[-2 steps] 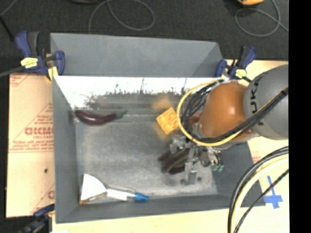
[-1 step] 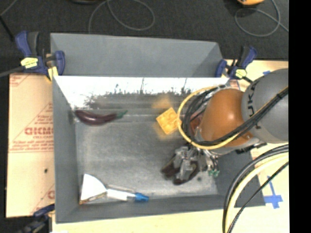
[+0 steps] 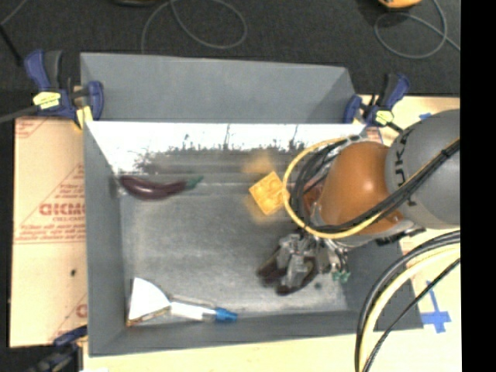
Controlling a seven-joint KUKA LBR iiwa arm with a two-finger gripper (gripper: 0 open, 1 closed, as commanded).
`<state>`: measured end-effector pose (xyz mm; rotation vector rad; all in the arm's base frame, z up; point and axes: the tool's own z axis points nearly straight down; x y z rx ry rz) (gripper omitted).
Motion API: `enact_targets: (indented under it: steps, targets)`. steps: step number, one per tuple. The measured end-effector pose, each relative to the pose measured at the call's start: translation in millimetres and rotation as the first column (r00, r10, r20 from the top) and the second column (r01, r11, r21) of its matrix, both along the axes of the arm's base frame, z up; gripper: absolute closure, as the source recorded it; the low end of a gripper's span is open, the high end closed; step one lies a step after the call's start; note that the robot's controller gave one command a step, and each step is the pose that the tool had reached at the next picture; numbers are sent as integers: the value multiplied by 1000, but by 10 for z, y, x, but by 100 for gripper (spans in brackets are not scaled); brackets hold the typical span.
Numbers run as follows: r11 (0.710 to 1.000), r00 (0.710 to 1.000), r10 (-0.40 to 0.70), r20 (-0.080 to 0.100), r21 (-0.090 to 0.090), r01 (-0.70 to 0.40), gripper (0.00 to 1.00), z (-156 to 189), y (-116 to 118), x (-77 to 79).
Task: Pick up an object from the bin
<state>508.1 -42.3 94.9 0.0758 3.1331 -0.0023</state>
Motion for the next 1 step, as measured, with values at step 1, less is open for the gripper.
enact_targets:
  steps: [1]
  targets:
    - [999, 999, -33, 2, 1, 33, 100, 878, 197, 57]
